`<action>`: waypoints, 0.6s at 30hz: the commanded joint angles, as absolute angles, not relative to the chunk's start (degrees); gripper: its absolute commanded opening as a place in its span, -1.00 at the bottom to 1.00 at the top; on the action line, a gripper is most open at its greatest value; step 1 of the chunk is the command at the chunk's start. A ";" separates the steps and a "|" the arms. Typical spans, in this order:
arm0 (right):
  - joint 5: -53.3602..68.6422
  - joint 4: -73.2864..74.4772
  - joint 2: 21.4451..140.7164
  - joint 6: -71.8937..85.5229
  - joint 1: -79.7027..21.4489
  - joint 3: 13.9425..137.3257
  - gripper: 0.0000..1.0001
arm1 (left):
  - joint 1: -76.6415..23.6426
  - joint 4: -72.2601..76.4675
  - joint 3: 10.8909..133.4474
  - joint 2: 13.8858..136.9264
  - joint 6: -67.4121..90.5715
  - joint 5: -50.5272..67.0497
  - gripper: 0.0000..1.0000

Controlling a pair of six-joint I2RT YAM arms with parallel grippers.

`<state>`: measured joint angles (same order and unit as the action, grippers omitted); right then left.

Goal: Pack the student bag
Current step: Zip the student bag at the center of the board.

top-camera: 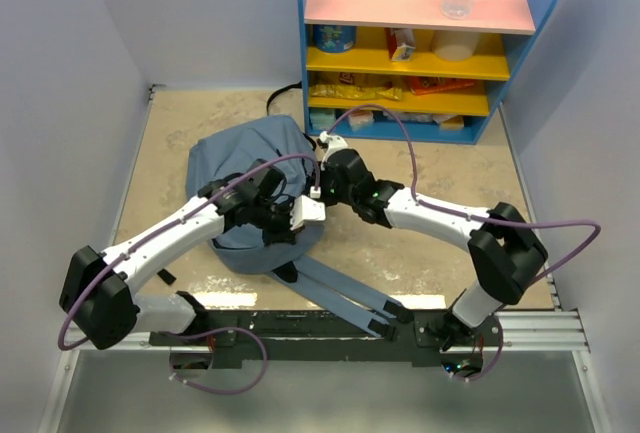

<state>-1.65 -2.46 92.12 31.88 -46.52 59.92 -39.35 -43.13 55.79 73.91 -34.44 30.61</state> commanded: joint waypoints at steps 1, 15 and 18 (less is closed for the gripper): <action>-9.40 -7.82 92.46 27.51 -40.18 64.42 -1.00 | -40.43 -55.63 57.92 72.42 -38.14 38.32 -1.00; -9.58 -7.29 98.27 24.52 -34.89 72.42 -1.00 | -44.65 -60.64 58.62 73.13 -41.04 36.47 -1.00; -9.40 -7.56 96.16 25.05 -34.89 69.62 -1.00 | -44.65 -61.87 58.54 72.25 -41.92 36.74 -1.00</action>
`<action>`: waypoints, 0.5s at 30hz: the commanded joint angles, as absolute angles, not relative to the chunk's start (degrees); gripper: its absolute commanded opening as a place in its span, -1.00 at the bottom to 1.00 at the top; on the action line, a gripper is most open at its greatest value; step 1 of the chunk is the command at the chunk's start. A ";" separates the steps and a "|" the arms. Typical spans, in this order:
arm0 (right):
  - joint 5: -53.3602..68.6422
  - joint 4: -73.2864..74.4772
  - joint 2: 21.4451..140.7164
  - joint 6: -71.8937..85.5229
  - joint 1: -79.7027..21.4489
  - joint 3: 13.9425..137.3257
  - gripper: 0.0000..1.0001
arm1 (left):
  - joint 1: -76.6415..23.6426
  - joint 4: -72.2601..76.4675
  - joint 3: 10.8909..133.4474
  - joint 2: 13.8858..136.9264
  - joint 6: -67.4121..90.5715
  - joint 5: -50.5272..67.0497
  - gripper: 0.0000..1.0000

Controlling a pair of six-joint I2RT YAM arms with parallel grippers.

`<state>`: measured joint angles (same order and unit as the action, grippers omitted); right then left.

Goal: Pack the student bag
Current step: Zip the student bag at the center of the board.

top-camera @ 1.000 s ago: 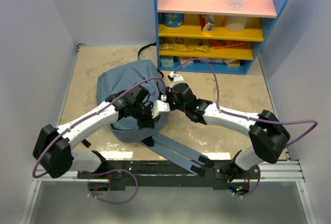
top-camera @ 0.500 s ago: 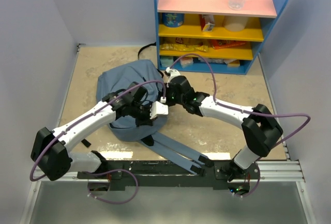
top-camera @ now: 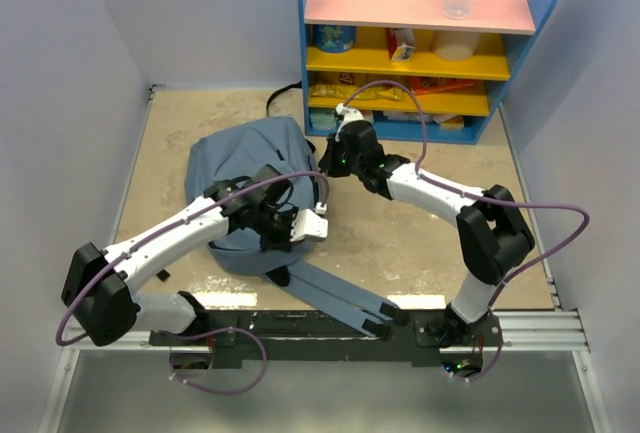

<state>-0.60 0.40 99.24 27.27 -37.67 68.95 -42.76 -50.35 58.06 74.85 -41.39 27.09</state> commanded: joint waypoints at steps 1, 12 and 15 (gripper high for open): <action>-9.58 -7.65 94.33 25.05 -34.89 68.30 -1.00 | -44.65 -62.31 58.45 71.81 -43.05 37.00 -1.00; -7.56 -9.84 98.43 24.17 -34.72 71.09 -1.00 | -44.82 -71.37 61.70 74.09 -48.78 40.69 -1.00; -7.99 -9.06 102.99 22.94 -34.63 76.89 -1.00 | -44.74 -73.03 62.14 74.97 -50.01 42.18 -1.00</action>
<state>-0.86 -2.35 99.37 26.79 -37.12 68.58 -42.94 -58.96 60.42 74.37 -48.88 30.92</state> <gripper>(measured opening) 0.009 0.039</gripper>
